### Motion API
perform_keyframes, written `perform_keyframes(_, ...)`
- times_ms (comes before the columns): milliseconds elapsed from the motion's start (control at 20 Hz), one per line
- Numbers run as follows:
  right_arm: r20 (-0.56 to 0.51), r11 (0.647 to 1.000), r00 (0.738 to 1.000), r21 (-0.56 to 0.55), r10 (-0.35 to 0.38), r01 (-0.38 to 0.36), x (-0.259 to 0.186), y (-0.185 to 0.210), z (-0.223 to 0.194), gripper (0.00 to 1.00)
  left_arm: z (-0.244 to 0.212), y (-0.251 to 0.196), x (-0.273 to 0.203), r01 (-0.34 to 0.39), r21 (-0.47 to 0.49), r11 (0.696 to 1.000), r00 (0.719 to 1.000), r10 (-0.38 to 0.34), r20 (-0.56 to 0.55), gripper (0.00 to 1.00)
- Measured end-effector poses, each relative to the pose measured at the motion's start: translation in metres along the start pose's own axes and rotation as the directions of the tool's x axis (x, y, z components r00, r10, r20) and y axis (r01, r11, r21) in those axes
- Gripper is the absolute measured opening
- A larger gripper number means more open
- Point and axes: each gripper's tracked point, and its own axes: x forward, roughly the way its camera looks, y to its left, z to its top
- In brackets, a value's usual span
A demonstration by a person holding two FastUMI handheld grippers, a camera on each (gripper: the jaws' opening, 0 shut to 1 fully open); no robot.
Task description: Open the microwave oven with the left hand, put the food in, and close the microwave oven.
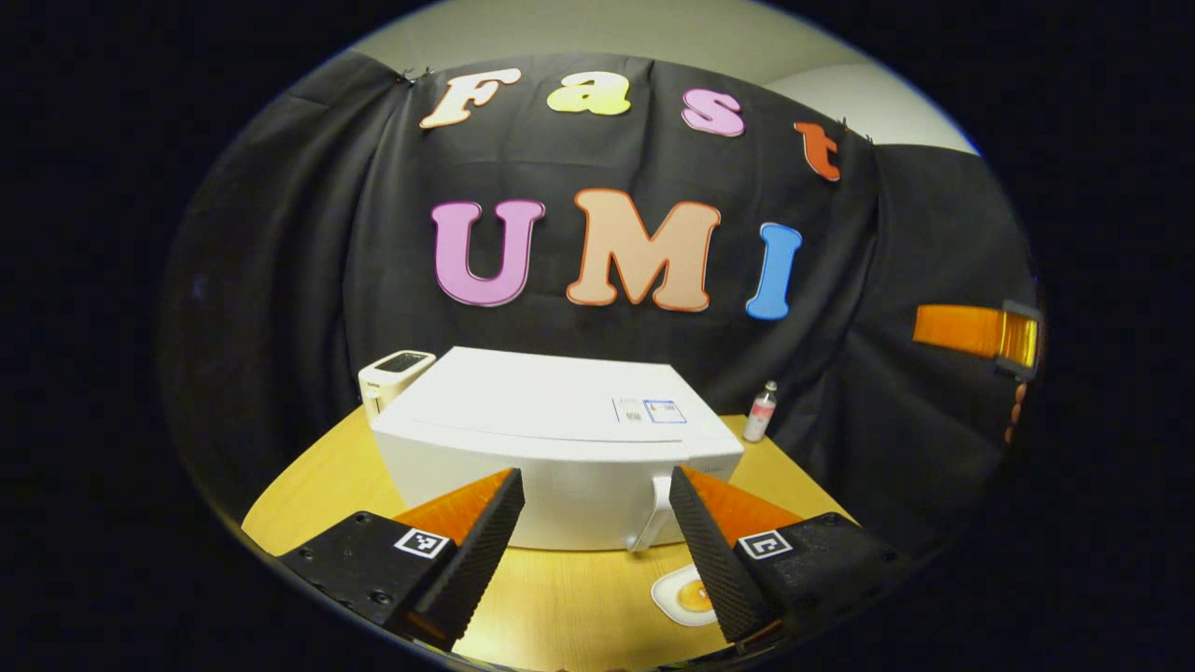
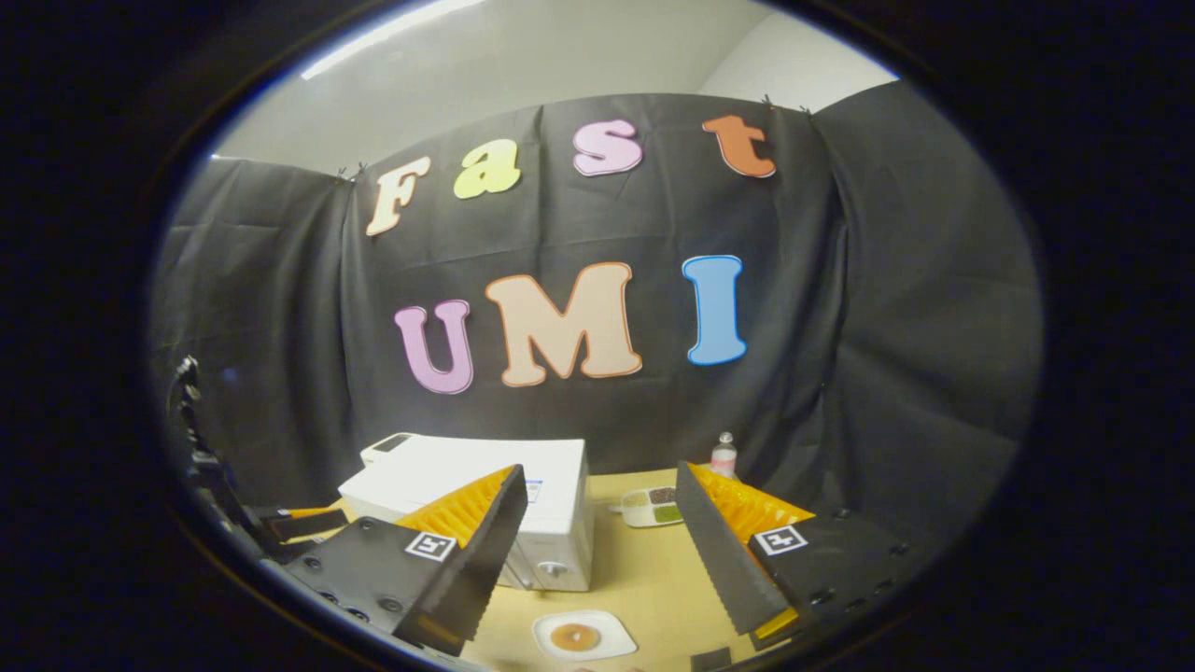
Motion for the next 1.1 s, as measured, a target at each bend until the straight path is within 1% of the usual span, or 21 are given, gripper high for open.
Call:
perform_keyframes(100,-0.019,1.0,1.0,0.002,-0.011,0.011,0.0,-0.005,-0.005,0.99,-0.023,-0.011,0.016,0.031,0.018,0.999,0.999,-0.03,-0.045,0.97)
perform_keyframes(300,-0.01,0.999,0.999,-0.004,-0.038,0.038,-0.001,-0.015,0.0,0.99,-0.071,-0.033,0.048,0.098,0.021,0.995,0.988,-0.094,-0.121,0.96)
perform_keyframes(400,-0.012,0.999,0.999,-0.001,-0.048,0.048,-0.001,-0.02,0.0,0.99,-0.091,-0.034,0.059,0.093,0.014,0.996,0.983,-0.09,-0.157,0.96)
perform_keyframes(550,-0.017,0.998,0.998,-0.004,-0.067,0.067,-0.003,-0.028,0.0,0.99,-0.119,-0.035,0.074,0.07,0.021,0.997,0.975,-0.064,-0.212,0.96)
perform_keyframes(650,-0.024,0.997,0.997,-0.005,-0.075,0.075,-0.004,-0.031,-0.002,0.99,-0.131,-0.036,0.084,0.068,0.012,0.998,0.97,-0.063,-0.236,0.96)
perform_keyframes(700,-0.028,0.997,0.997,-0.007,-0.078,0.078,-0.004,-0.032,-0.004,0.93,-0.135,-0.038,0.089,0.068,0.008,0.998,0.968,-0.064,-0.244,0.96)
perform_keyframes(900,-0.049,0.997,0.996,-0.01,-0.072,0.072,-0.004,-0.032,-0.011,0.93,-0.149,-0.045,0.108,0.07,-0.002,0.998,0.96,-0.068,-0.271,0.95)
perform_keyframes(1000,-0.057,0.998,0.996,-0.012,-0.067,0.066,-0.003,-0.032,-0.013,0.93,-0.154,-0.047,0.117,0.072,-0.002,0.997,0.957,-0.069,-0.281,0.93)
perform_keyframes(1100,-0.061,0.998,0.996,-0.011,-0.058,0.057,-0.001,-0.03,-0.013,0.93,-0.16,-0.048,0.125,0.071,0.009,0.997,0.955,-0.066,-0.29,0.88)
